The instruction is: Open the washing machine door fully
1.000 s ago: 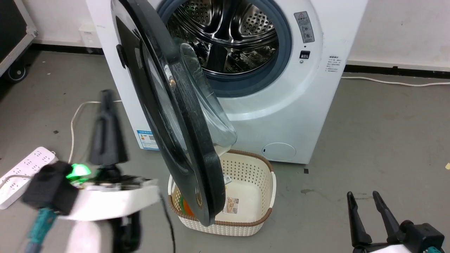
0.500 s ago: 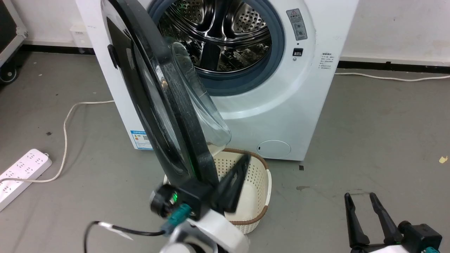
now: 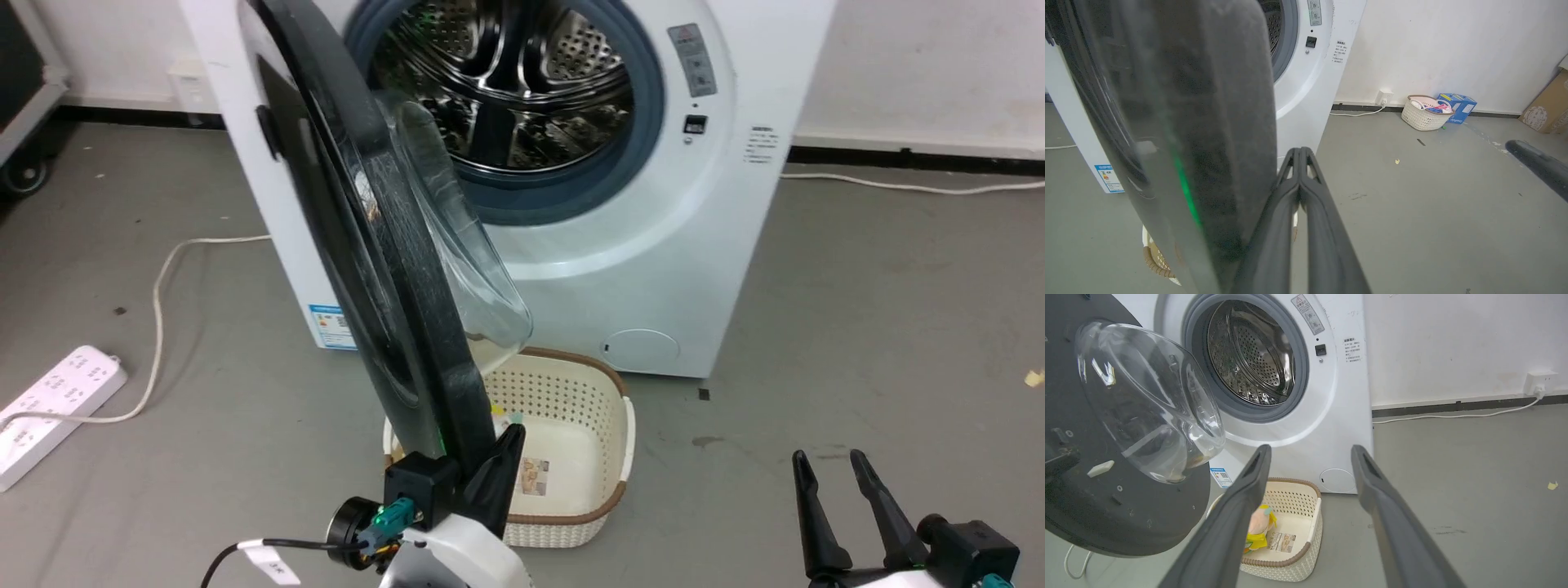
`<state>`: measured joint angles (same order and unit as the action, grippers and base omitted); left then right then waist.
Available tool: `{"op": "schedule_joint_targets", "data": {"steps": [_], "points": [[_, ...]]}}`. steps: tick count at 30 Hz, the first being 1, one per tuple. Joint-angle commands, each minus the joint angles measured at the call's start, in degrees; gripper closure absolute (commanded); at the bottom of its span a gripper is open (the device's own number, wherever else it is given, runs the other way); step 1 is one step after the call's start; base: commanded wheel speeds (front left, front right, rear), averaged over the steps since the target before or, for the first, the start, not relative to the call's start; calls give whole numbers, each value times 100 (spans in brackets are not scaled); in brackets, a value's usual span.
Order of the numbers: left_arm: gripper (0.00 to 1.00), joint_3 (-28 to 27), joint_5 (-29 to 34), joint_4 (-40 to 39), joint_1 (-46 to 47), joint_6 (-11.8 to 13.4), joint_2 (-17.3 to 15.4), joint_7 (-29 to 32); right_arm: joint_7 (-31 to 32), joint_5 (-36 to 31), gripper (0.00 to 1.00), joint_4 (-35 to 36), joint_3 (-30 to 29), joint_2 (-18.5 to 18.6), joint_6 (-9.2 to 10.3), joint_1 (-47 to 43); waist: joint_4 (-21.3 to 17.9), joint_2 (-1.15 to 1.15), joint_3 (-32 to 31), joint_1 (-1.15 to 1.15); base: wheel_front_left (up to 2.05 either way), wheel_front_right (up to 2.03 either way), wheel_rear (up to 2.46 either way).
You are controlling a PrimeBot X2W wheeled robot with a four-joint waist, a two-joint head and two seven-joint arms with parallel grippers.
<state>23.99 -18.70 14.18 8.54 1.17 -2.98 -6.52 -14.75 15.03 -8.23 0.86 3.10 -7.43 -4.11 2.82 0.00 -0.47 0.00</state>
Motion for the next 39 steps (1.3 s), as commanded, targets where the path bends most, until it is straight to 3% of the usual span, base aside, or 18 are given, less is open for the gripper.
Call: {"op": "schedule_joint_targets", "data": {"steps": [1, 11, 22, 30, 39], "points": [[100, -115, -25, 43, -27, 64, -106, -69, -25, 22, 0, 25, 12, -22, -6, 44, 138, 0, -29, 0, 0, 0, 0], [100, -250, -147, -76, -290, 122, -281, -180, -25, 138, 0, -51, 39, -23, -6, -66, 920, 0, -174, 0, 0, 0, 0], [100, -755, -324, -379, -420, 365, -674, -246, -25, 206, 0, -146, 156, -23, -6, -97, 1807, 0, -123, 0, 0, 0, 0], [100, -1305, -571, -261, 35, 325, -1143, -212, -10, -39, 0, -141, 249, -23, -6, 141, 2030, 0, 525, 0, 0, 0, 0], [100, -1802, -836, 111, 743, 159, -1652, -213, 225, -383, 0, 76, 201, -23, -6, 481, 1971, 0, 1342, 0, 0, 0, 0]]}}
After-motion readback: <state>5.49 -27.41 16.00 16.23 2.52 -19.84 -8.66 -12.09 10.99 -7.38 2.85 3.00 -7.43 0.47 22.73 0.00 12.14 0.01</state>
